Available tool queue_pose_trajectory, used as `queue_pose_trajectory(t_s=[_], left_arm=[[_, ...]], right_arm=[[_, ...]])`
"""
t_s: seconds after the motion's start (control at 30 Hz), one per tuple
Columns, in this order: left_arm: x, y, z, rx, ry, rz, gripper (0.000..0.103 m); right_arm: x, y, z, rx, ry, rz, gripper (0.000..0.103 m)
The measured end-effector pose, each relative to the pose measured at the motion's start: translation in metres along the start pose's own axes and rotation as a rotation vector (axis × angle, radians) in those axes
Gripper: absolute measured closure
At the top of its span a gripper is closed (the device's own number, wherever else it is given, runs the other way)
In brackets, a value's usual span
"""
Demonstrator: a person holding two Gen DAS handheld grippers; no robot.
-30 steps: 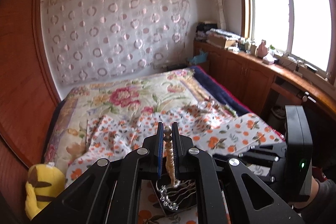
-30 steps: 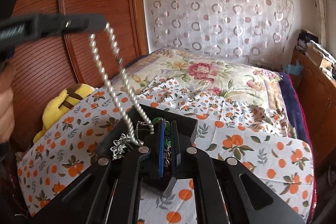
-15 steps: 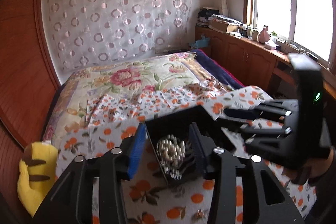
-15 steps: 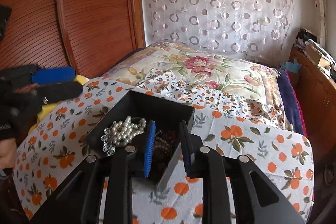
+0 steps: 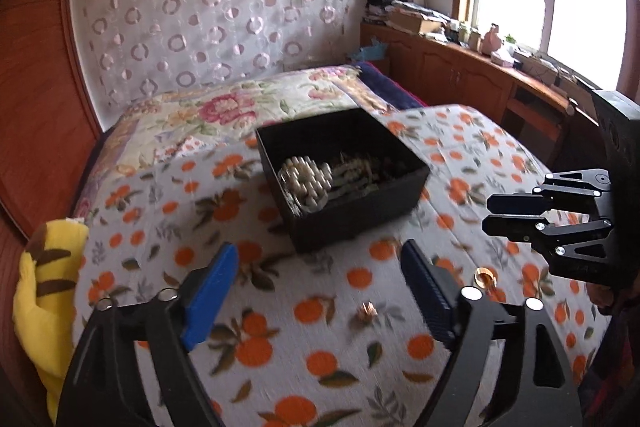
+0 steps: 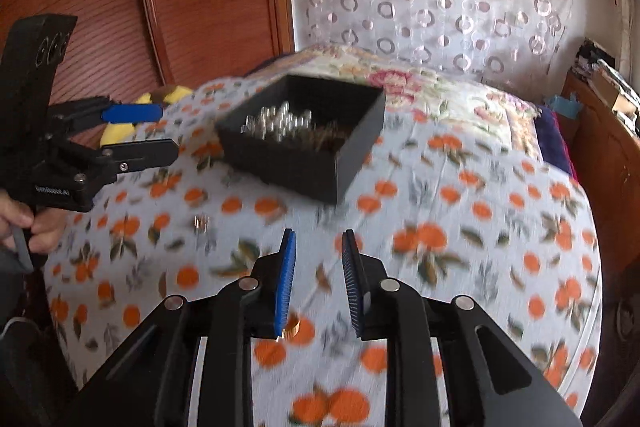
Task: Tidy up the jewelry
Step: 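Grasp the gold ring with the right gripper while the left gripper grasps the rose-gold flower ring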
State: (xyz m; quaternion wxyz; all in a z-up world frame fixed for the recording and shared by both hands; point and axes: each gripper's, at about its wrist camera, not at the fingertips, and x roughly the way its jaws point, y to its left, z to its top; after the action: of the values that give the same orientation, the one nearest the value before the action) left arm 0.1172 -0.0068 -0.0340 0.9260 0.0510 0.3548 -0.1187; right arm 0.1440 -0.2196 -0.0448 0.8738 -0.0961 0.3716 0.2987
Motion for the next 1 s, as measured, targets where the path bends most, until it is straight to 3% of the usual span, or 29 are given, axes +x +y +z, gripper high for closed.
queue_pose_trajectory(t_s=[0.23, 0.5, 0.63, 0.9, 1.0], left_arm=[[0.018, -0.006, -0.025, 0.01, 0.08, -0.016, 0.017], [0.033, -0.01, -0.037, 0.005, 0.132, -0.037, 0.017], [0.035, -0.013, -0.037, 0.008, 0.134, -0.045, 0.017], [0.045, -0.023, -0.036, 0.032, 0.154, -0.058, 0.048], [0.045, -0.025, -0.036, 0.041, 0.148, -0.048, 0.054]], right_arm=[[0.007, 0.009, -0.026, -0.01, 0.079, 0.014, 0.077], [0.008, 0.02, -0.03, -0.038, 0.1, 0.019, 0.077], [0.001, 0.021, -0.03, -0.026, 0.081, 0.02, 0.069], [0.012, 0.028, -0.036, -0.049, 0.114, 0.018, 0.069], [0.013, 0.029, -0.034, -0.065, 0.12, -0.008, 0.069]])
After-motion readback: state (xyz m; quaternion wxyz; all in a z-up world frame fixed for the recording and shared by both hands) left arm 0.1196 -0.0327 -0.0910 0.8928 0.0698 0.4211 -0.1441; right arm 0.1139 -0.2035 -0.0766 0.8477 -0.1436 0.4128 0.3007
